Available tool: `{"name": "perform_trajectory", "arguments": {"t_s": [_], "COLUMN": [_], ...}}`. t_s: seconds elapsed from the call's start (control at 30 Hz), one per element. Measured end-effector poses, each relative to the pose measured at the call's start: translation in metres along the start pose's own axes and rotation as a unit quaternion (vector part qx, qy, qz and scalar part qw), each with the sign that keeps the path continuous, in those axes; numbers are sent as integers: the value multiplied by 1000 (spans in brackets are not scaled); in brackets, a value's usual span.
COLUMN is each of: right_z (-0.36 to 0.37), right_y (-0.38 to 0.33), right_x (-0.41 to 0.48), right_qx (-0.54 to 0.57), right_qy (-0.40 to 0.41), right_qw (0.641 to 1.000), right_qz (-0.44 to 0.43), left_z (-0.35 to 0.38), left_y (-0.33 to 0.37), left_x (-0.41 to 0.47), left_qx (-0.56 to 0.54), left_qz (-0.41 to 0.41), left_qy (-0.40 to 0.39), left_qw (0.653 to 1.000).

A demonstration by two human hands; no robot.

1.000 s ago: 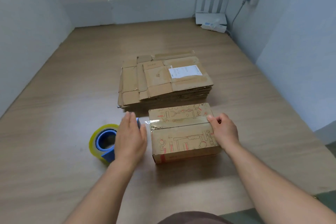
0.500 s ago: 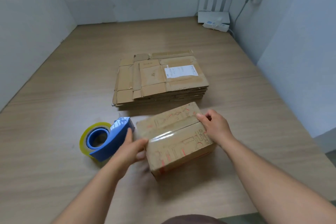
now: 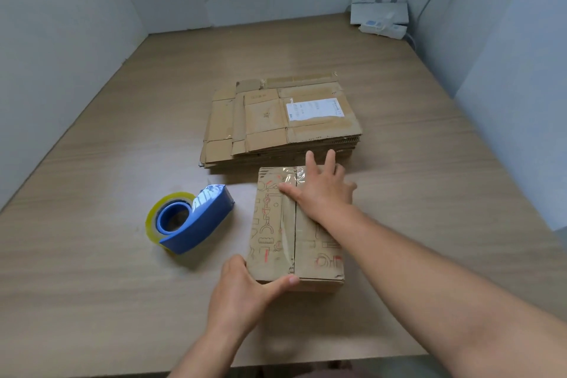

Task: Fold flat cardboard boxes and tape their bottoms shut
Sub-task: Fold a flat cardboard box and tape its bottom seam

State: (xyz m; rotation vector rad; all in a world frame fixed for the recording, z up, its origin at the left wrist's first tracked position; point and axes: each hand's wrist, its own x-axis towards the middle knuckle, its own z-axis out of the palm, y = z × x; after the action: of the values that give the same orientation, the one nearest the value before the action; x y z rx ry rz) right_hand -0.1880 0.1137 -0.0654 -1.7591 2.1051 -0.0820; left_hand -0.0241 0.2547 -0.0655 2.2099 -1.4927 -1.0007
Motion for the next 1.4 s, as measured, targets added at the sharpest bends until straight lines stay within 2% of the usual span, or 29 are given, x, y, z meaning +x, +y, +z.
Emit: {"name": "perform_trajectory", "arguments": {"t_s": [0.27,0.47,0.53,0.7,0.97,1.03,1.13,1.23,1.3,1.4], "right_z": [27,26,20,6,15,20,24,21,20,19], "right_y": [23,49,57,67,36,26,33,46,49,49], "right_x": [-84,-103,-97,-85,-101,-111,-116,-112,-110,-107], "right_qx": [-30,19,28,-5,-83,-85,-87,-20,54,150], "right_qy": [-11,-33,-48,-63,27,83,163,98,65,102], "right_qw": [994,982,977,972,980,966,925,933,941,939], "right_qz": [-101,-184,-207,-227,-177,-229,-332,-347,-327,-291], "left_z": [10,20,18,2,-15,-17,-18,-19,-25,-46], "left_y": [0,6,6,-2,1,2,2,2,0,-4], "left_x": [0,9,14,28,42,45,50,55,59,73], "left_qx": [15,67,72,40,97,91,71,53,22,-11], "left_qz": [1,36,67,144,167,163,161,160,165,176], "left_qy": [44,77,51,-73,-75,-64,-77,-102,-77,58], "left_qw": [999,994,994,986,978,980,981,980,983,983]}}
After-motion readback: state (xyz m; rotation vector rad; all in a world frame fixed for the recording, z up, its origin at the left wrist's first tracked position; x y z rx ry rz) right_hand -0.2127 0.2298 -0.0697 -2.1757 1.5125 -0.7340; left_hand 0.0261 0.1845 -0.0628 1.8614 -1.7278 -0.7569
